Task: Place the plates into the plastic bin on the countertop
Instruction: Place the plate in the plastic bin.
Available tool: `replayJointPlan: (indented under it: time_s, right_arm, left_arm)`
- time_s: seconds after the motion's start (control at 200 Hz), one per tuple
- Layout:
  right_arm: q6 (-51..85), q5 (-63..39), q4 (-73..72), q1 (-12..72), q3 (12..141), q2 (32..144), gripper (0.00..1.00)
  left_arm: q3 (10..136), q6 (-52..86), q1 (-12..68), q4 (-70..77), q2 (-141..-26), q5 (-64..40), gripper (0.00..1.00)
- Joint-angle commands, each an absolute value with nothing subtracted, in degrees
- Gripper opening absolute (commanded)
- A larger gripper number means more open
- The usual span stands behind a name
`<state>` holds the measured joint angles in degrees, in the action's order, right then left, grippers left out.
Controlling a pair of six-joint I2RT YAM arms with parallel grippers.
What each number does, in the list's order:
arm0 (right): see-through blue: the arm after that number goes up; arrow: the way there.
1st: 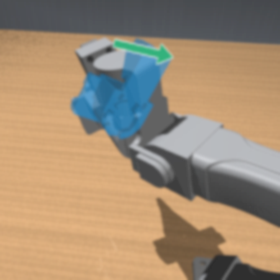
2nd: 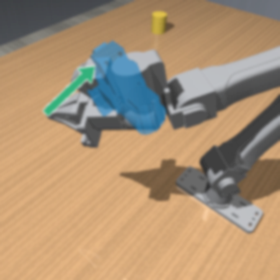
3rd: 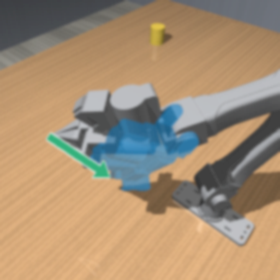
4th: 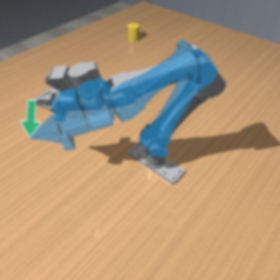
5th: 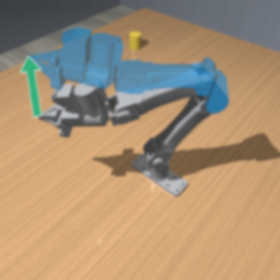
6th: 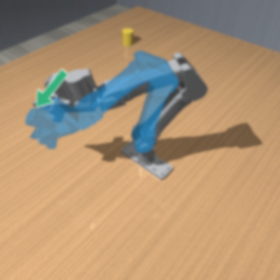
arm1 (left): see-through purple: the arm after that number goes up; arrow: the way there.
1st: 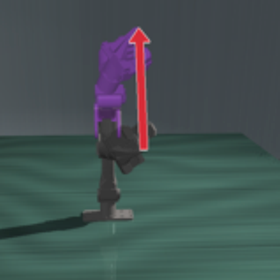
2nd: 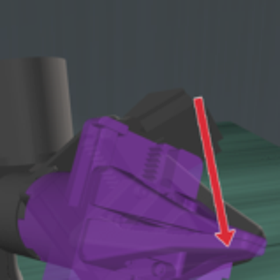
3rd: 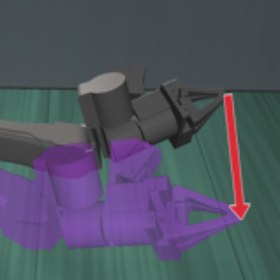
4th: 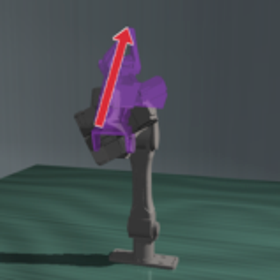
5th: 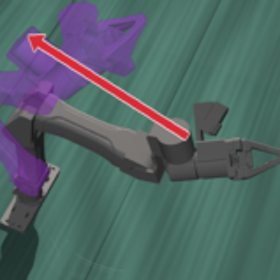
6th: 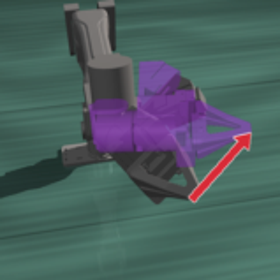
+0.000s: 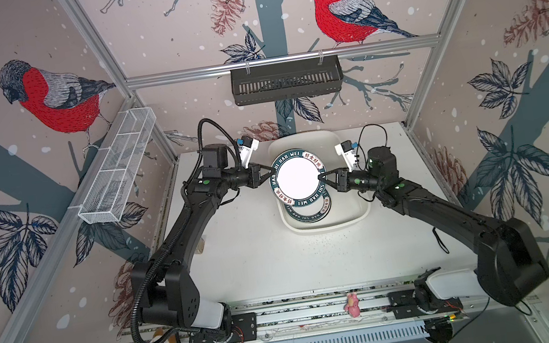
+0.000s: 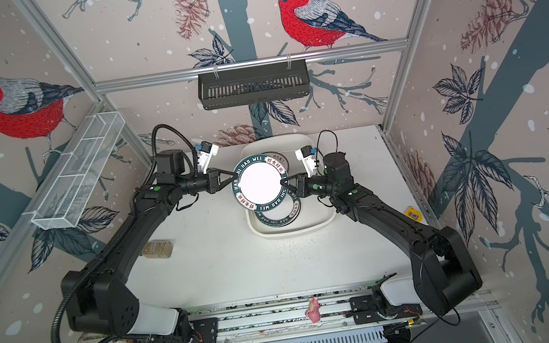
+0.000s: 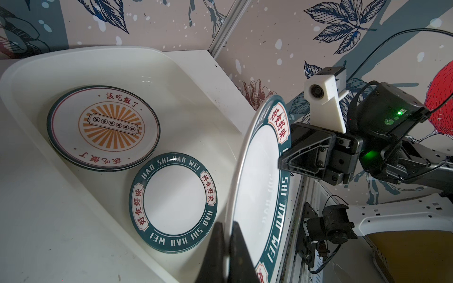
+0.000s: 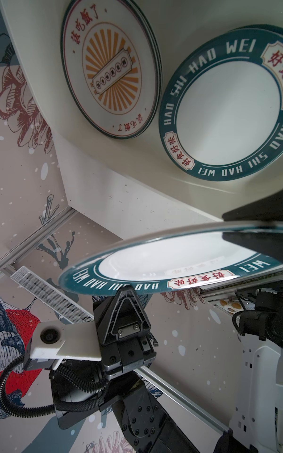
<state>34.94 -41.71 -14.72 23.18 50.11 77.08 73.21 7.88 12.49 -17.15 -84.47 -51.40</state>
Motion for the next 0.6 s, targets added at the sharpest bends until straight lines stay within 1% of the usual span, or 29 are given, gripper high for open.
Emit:
replayJointPlan:
  time_s: [0.0,0.105,0.28,0.475,0.55,0.595]
  right_arm:
    - [35.3,-42.7,-18.1,23.1,49.8,77.3,0.09]
    - [35.6,-43.0,-18.7,23.0,49.6,77.5,0.09]
    - [36.1,-43.2,-19.4,22.6,49.6,77.6,0.07]
    - [36.4,-43.7,-19.4,21.3,49.6,77.7,0.06]
    - [36.1,-43.9,-18.9,20.5,49.8,77.5,0.06]
    - [35.8,-44.0,-18.4,19.9,49.9,77.3,0.06]
  left_arm:
    - [73.5,8.1,12.6,-16.3,-83.8,-51.7,0.0]
    - [73.4,8.1,12.6,-16.3,-83.7,-51.6,0.01]
    - [73.5,8.1,12.6,-16.4,-83.4,-50.6,0.22]
    - [74.1,7.6,12.6,-17.6,-82.8,-47.0,0.47]
    - [74.4,7.3,12.5,-18.8,-82.2,-42.9,0.54]
    - [74.4,7.0,12.2,-19.4,-81.8,-40.4,0.57]
